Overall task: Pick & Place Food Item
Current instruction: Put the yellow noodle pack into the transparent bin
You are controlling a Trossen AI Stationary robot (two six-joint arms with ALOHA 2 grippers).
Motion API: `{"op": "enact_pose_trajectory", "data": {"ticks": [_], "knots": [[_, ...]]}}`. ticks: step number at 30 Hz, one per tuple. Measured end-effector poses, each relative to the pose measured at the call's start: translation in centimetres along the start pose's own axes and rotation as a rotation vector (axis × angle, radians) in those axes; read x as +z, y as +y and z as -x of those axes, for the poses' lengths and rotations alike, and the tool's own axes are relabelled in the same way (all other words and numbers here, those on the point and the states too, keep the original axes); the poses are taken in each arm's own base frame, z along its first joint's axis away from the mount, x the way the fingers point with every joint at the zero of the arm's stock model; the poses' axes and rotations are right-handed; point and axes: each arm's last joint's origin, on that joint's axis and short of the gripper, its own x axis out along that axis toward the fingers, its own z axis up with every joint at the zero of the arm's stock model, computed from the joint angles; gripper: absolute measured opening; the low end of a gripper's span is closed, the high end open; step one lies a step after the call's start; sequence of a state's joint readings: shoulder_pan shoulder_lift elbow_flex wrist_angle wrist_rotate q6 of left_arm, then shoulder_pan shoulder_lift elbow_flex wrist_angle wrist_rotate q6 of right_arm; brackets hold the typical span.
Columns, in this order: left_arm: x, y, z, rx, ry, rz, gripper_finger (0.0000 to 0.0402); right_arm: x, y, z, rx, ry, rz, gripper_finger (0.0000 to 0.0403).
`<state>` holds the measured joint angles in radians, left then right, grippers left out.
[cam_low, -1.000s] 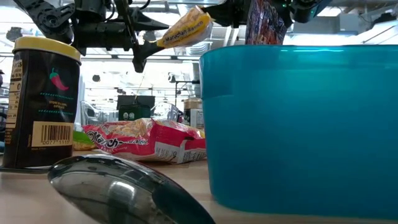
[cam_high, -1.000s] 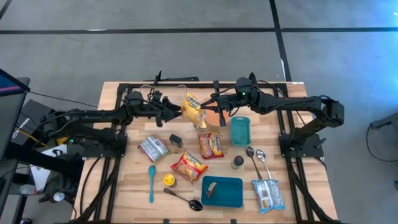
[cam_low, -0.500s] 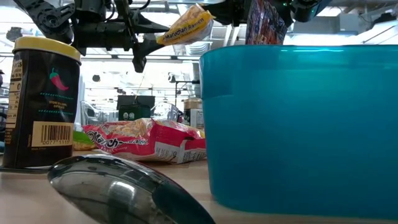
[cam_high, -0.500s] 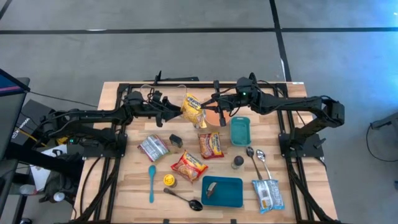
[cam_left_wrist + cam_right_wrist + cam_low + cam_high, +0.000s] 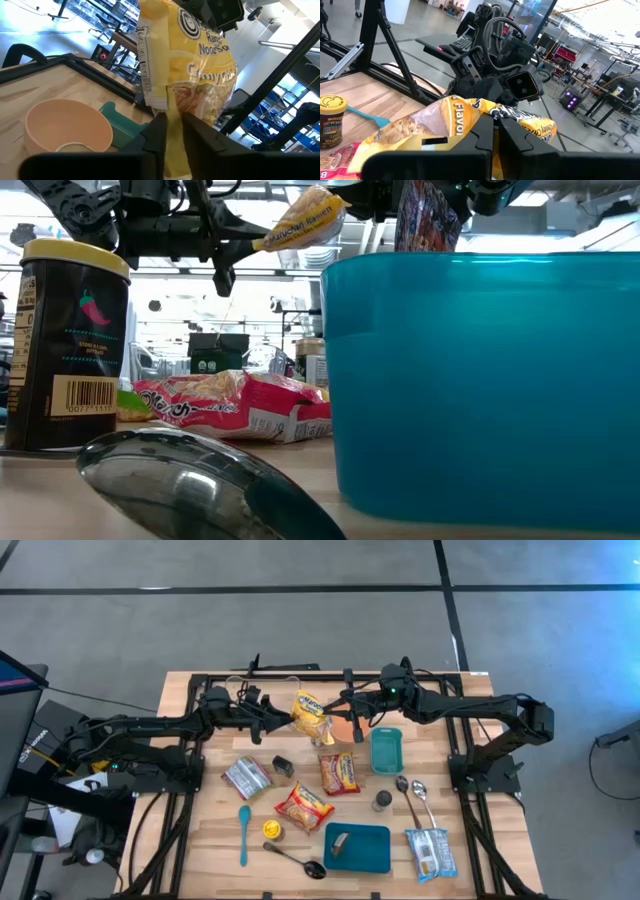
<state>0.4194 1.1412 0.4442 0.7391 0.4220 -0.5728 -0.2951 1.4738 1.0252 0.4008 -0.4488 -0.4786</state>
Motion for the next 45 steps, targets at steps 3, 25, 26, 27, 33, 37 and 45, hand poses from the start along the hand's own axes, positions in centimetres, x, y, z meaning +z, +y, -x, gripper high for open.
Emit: {"op": "enact_pose_trajectory", "data": {"ticks": [3,25,26,27,33,37,45], "knots": [[0.0,0.0,0.0,0.002,-0.001,0.0,0.0013,0.0,0.0,0.0,0.0,0.0,-0.008,0.0007],[0.8,1.0,0.6,0.046,-0.042,-0.053,0.0,-1.2,-1.4,1.3,-0.029,0.094,-0.133,0.0117],[0.9,1.0,0.6,0.05,-0.044,-0.054,0.0,-1.1,-1.5,1.6,-0.033,0.098,-0.138,0.0123],[0.9,1.1,0.7,0.054,-0.047,-0.054,0.0,-1.0,-1.6,1.8,-0.036,0.104,-0.145,0.0129],[1.4,1.6,1.0,0.072,-0.075,-0.062,0.0,-0.6,-2.1,3.2,-0.052,0.141,-0.191,0.016],[1.8,1.8,1.2,0.086,-0.106,-0.073,0.0,-0.6,-2.3,4.0,-0.061,0.177,-0.23,0.0172],[2.7,1.8,1.7,0.125,-0.19,-0.098,0.0,-0.9,-2.6,4.8,-0.075,0.225,-0.331,0.0165]]}}
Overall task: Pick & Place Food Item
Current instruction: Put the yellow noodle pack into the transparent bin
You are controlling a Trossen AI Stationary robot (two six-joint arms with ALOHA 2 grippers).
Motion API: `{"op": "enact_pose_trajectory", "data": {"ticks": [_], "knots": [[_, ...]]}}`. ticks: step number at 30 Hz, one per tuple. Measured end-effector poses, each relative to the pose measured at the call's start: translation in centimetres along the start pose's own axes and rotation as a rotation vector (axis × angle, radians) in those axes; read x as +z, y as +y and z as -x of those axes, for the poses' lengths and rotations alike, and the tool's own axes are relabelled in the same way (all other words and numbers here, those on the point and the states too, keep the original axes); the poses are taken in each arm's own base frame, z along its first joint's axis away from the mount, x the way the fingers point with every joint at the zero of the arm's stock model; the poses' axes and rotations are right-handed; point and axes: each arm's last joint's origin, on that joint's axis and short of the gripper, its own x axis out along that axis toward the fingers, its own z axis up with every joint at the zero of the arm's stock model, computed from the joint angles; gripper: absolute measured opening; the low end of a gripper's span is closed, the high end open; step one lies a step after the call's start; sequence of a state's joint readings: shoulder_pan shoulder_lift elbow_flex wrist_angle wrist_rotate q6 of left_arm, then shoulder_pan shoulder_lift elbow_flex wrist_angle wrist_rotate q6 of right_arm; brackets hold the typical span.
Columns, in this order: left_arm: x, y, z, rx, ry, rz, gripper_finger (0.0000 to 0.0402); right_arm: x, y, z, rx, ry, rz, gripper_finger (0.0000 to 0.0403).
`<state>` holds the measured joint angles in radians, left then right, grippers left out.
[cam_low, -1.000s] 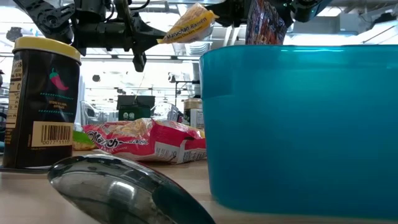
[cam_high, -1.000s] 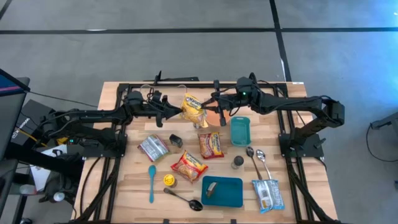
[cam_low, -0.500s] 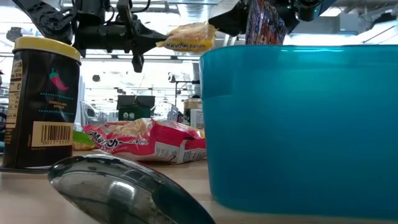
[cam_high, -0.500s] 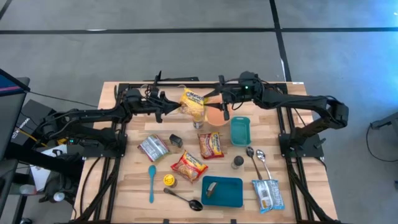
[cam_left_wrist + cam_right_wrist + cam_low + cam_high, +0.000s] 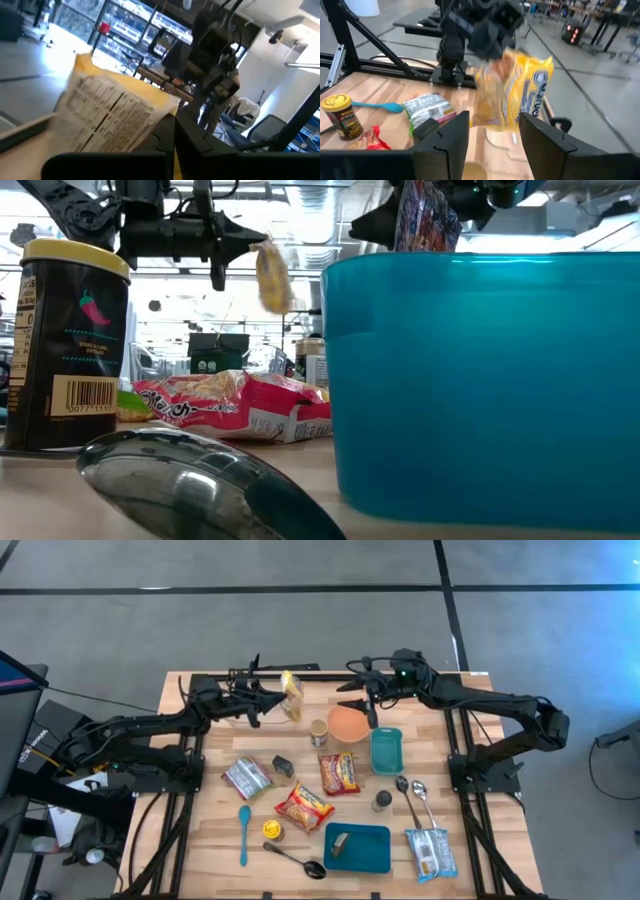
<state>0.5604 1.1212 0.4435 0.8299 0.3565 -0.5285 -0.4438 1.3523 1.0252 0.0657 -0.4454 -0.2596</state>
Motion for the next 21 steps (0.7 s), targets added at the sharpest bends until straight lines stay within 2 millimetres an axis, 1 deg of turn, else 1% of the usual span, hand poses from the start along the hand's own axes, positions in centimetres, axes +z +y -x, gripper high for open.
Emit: {"op": "enact_pose_trajectory", "data": {"ticks": [7,10,17,21], "knots": [[1.6,-0.5,1.4,0.047,-0.069,-0.019,0.0,-0.6,0.1,0.1,0.01,0.058,-0.063,0.015],[2.1,-0.7,2.2,0.109,-0.075,-0.019,0.0,-0.7,0.1,0.1,0.01,0.062,-0.076,0.0143],[2.8,-0.6,4.4,0.315,-0.074,-0.118,0.0,-0.7,0.1,0.1,0.01,0.062,-0.082,0.0128],[3.1,-0.5,5.4,0.373,-0.063,-0.179,0.0,-0.7,0.1,0.1,0.011,0.065,-0.083,0.0123]]}}
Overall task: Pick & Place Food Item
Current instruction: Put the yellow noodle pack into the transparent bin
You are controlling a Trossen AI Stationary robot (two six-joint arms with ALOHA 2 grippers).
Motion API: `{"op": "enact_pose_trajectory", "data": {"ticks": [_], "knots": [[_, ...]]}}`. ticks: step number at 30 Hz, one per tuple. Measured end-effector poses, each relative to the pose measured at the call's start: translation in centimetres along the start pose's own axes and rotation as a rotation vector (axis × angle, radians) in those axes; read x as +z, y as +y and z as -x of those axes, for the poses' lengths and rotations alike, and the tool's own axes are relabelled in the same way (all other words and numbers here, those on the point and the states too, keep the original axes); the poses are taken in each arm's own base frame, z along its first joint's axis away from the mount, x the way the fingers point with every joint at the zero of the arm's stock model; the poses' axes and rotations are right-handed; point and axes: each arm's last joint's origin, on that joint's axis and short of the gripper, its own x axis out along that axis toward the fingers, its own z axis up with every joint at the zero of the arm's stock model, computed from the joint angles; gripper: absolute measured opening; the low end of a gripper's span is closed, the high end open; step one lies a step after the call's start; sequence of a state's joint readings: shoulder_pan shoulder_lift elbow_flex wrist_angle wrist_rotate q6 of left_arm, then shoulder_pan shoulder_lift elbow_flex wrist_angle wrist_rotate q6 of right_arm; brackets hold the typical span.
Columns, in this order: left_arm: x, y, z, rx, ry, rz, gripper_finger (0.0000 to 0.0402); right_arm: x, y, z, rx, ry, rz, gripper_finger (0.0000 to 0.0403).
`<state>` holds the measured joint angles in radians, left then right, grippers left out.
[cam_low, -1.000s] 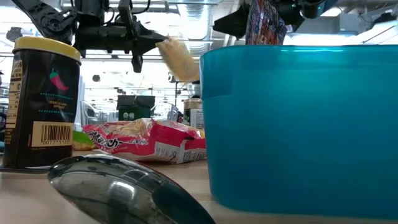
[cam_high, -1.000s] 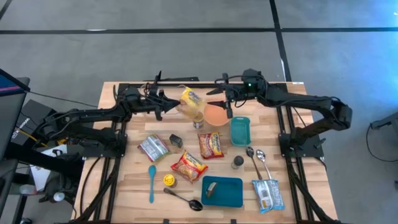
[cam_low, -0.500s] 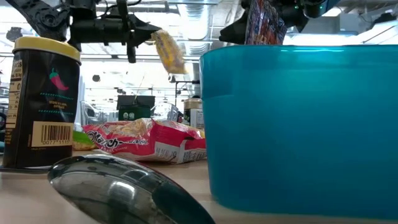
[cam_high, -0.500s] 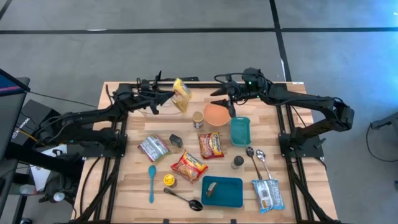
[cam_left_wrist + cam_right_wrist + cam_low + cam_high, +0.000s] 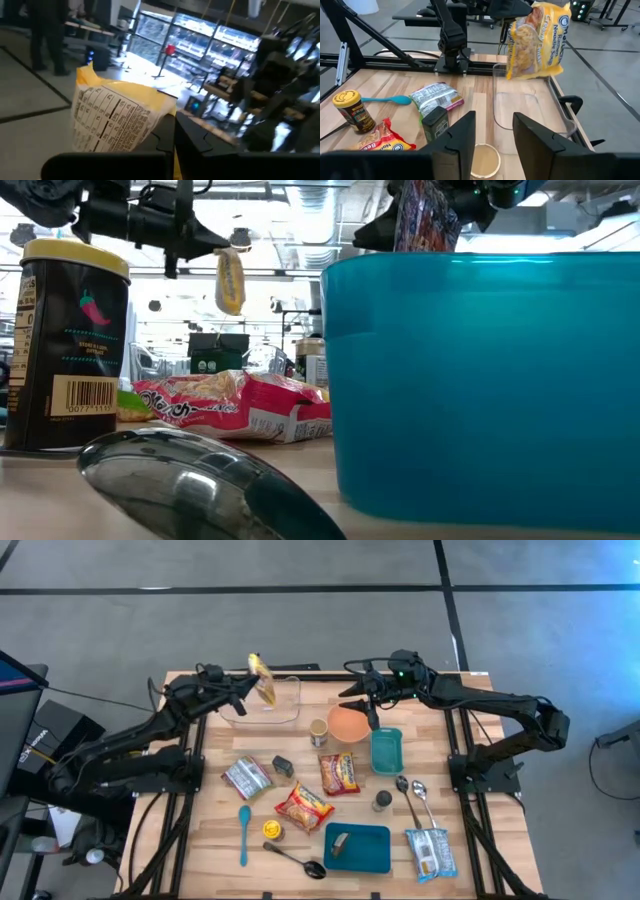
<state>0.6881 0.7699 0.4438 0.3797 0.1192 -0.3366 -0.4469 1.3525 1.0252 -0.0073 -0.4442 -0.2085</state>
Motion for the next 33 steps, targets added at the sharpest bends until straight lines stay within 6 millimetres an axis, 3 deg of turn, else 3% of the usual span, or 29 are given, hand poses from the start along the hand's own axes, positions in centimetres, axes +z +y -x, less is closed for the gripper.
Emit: {"op": "enact_pose_trajectory", "data": {"ticks": [13,33], "knots": [[-0.8,2.6,1.3,0.184,0.147,-0.072,0.0,-0.3,0.1,0.0,0.006,0.027,-0.013,0.0121],[-2.7,4.6,2.6,0.333,0.393,-0.092,0.0,-0.5,0.1,0.0,0.011,0.045,-0.014,0.0121]]}}
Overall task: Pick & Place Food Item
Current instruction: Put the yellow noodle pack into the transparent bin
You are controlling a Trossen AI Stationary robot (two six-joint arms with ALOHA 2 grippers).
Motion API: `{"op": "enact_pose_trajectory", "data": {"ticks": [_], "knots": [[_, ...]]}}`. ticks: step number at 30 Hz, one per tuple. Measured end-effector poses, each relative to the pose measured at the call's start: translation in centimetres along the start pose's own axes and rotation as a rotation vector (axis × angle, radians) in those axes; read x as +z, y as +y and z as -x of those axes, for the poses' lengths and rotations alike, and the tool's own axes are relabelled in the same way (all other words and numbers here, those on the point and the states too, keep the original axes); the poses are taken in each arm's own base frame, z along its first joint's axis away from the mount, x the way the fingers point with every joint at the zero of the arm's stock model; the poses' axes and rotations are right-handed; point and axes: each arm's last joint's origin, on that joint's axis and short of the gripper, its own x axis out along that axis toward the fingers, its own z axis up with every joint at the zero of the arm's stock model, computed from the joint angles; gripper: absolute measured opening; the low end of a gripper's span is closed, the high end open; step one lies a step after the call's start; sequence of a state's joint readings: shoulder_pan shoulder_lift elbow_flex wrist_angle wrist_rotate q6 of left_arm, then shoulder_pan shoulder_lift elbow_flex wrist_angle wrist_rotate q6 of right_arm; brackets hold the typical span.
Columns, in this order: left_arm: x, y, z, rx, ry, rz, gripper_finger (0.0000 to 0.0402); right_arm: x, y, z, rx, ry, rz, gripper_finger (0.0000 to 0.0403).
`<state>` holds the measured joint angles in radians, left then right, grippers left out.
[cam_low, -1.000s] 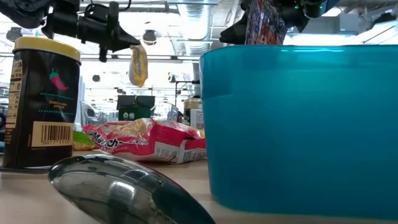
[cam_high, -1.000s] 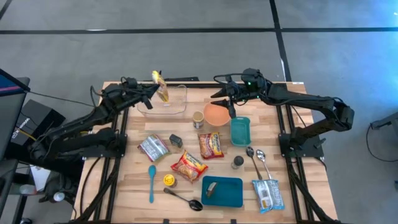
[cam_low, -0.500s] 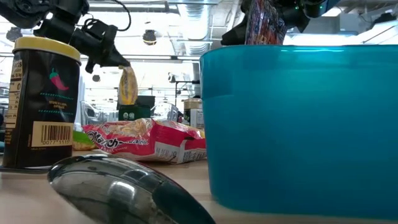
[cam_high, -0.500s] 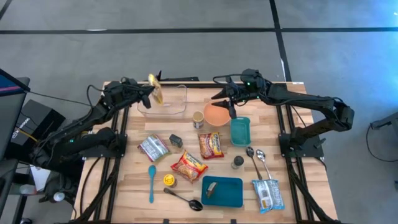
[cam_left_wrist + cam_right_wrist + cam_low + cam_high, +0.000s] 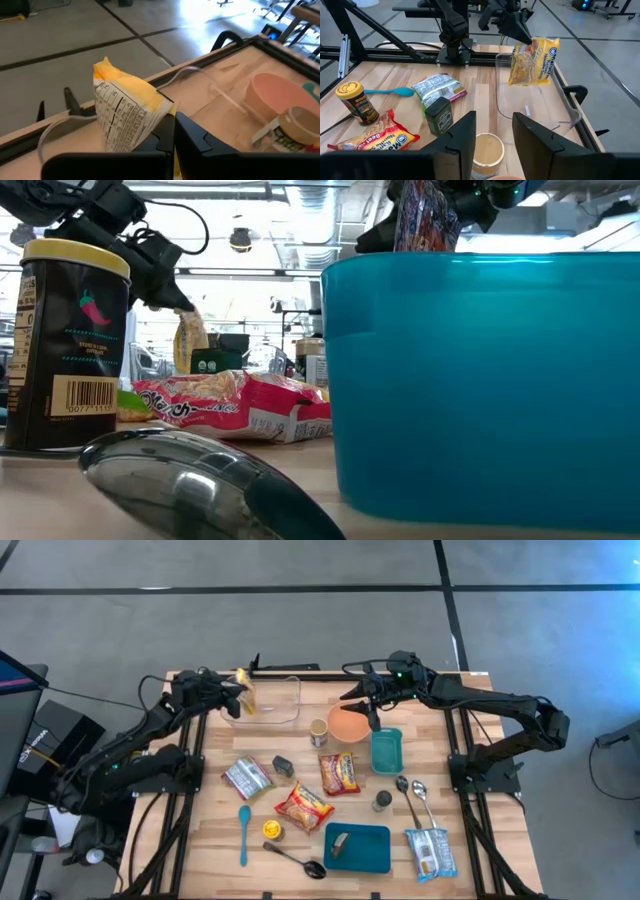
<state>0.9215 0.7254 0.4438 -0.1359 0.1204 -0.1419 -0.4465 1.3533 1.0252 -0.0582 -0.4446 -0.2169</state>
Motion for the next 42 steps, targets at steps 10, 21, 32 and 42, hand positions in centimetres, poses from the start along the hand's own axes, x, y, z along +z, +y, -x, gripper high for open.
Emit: {"op": "enact_pose_trajectory", "data": {"ticks": [10,21,32,42], "knots": [[-0.5,0.9,0.1,0.053,0.059,0.004,0.0,-0.5,0.1,0.0,0.011,0.049,-0.024,0.0121],[-1.4,1.1,0.2,0.122,0.145,-0.034,0.0,-0.6,0.1,0.0,0.013,0.062,-0.027,0.0121],[-1.7,1.3,0.3,0.159,0.172,-0.033,0.0002,-0.7,0.1,0.0,0.014,0.064,-0.029,0.0121],[-1.7,1.3,0.3,0.159,0.172,-0.033,0.0016,-0.7,0.1,0.0,0.015,0.07,-0.035,0.0121]]}}
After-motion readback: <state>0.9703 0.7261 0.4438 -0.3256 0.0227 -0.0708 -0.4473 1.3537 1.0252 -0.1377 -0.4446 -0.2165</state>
